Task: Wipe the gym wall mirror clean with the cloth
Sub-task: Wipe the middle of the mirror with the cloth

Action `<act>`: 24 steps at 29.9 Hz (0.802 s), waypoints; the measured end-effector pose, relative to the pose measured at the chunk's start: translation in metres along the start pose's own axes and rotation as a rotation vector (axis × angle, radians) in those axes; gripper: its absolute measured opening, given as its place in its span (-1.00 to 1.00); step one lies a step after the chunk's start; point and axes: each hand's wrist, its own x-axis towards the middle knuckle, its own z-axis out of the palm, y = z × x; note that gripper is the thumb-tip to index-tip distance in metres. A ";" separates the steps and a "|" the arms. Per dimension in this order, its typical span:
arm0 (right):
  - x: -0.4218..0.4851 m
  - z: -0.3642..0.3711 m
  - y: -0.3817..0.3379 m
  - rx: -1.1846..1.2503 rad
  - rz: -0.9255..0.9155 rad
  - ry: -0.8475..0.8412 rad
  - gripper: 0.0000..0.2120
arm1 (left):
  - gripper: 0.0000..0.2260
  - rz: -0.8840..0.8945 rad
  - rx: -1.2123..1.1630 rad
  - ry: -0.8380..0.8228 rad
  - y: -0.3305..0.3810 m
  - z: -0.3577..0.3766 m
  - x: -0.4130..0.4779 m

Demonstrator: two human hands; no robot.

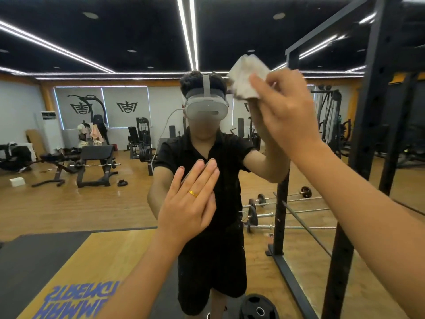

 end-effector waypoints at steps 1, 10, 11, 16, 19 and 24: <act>0.000 -0.002 0.002 0.018 0.129 0.033 -0.65 | -0.56 0.001 0.002 0.005 0.000 0.001 0.000; -0.030 0.009 -0.053 0.061 -0.040 -0.117 -0.57 | -0.55 0.003 0.023 0.021 0.000 0.001 0.000; -0.025 0.005 -0.039 0.029 -0.063 -0.119 -0.54 | -0.55 0.003 0.025 0.022 0.000 0.001 -0.001; -0.012 -0.004 -0.002 -0.118 0.115 -0.034 -0.53 | -0.55 -0.001 0.023 0.017 0.001 0.001 0.000; -0.017 0.002 -0.010 -0.101 0.168 -0.014 -0.52 | -0.55 -0.002 0.019 0.013 0.002 0.000 0.000; -0.015 -0.004 0.000 -0.105 0.090 -0.019 -0.53 | -0.53 0.010 0.031 0.006 0.000 0.000 -0.001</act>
